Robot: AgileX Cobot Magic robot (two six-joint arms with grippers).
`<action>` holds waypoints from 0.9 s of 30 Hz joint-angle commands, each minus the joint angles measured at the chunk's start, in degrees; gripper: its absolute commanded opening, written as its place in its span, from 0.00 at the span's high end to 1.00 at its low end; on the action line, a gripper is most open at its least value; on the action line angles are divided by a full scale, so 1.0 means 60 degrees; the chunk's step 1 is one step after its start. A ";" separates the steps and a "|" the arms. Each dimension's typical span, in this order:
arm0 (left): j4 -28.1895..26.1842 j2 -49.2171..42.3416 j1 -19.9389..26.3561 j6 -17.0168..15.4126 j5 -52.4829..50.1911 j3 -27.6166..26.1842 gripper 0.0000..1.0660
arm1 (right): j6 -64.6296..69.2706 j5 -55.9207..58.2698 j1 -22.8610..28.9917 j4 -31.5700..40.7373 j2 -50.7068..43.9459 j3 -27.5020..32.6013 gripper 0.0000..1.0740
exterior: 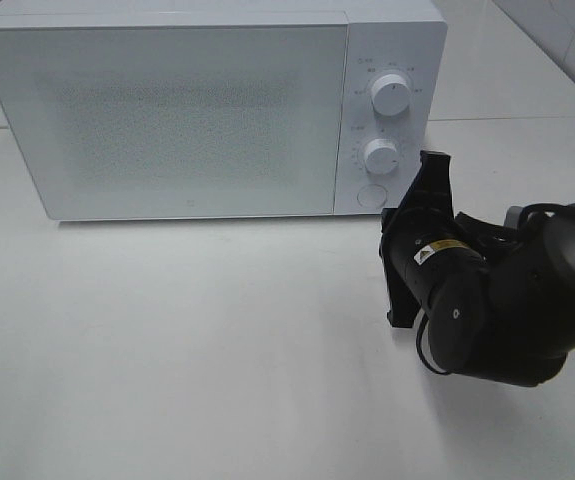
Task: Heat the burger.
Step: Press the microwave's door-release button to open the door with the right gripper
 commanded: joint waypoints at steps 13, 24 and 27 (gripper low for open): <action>0.0000 -0.0210 0.0029 0.0010 -0.0019 0.0029 0.06 | 0.0181 0.0821 -0.0993 -0.0888 0.1184 -0.1499 1.00; 0.0000 -0.0210 0.0029 0.0010 -0.0019 0.0029 0.06 | 0.0210 0.1127 -0.1280 -0.1222 0.1681 -0.2158 1.00; 0.0000 -0.0210 0.0029 0.0010 -0.0019 0.0029 0.06 | 0.0143 0.1222 -0.1432 -0.1251 0.1786 -0.2340 1.00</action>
